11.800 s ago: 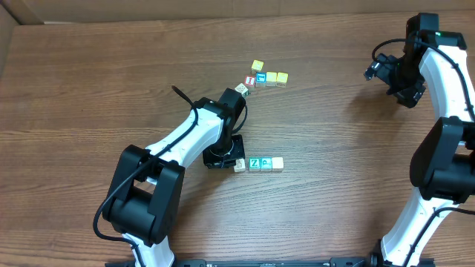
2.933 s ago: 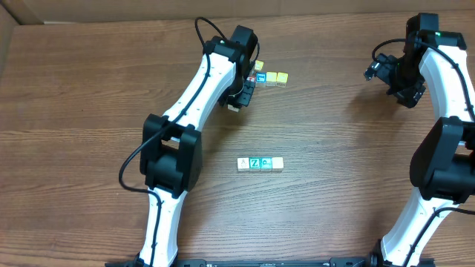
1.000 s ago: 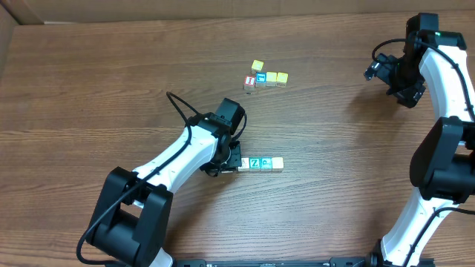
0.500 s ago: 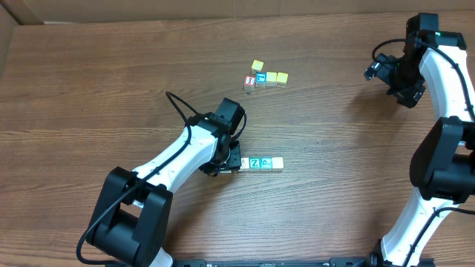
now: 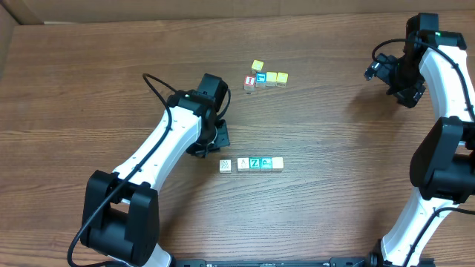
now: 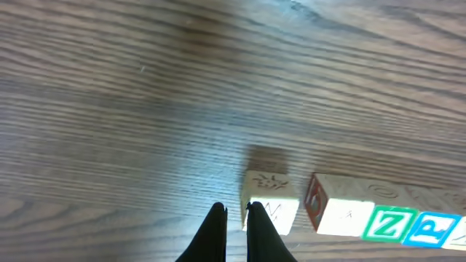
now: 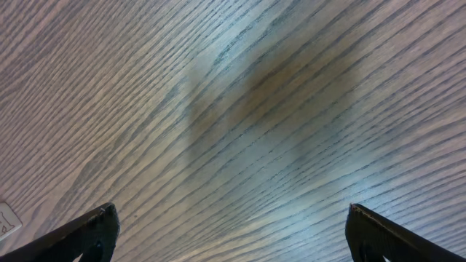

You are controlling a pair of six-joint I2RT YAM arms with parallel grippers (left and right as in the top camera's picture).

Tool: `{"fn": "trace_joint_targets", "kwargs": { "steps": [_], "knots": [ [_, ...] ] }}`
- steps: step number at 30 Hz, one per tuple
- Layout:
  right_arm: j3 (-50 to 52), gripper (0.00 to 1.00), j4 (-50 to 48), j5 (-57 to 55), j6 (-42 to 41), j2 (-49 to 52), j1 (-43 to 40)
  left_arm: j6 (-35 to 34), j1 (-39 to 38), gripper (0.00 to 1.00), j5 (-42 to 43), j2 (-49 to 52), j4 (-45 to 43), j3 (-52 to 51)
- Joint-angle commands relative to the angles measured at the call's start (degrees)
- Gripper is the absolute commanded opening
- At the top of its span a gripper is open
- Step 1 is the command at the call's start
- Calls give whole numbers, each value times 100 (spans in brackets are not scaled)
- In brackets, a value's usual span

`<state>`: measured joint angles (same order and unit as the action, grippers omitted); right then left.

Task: Flip 5 blocks
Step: 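Carry the white block down to the left end of the row, then set the white block down beside the M block and open the left gripper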

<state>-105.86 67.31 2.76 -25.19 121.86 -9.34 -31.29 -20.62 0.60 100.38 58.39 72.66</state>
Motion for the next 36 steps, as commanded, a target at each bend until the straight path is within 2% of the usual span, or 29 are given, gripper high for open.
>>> {"fn": "trace_joint_targets", "kwargs": {
  "steps": [1, 10, 18, 25, 36],
  "knots": [
    [-114, 100, -15, -11, 35, -131, -4, 107, -2, 4, -118, -74, 72, -282],
    [-111, 100, -15, -11, 35, -131, -4, 85, -39, 4, 72, -74, -404, -1176],
    [-111, 100, -15, -11, 37, -131, -4, 85, -44, 4, 205, -74, -796, -1220],
    [-111, 100, -15, -11, 37, -131, -4, 87, -57, 4, 463, -74, -802, -1222],
    [-111, 100, -15, -11, 35, -131, -4, 83, -195, 4, 350, -74, -944, -1342]
  ]
}}
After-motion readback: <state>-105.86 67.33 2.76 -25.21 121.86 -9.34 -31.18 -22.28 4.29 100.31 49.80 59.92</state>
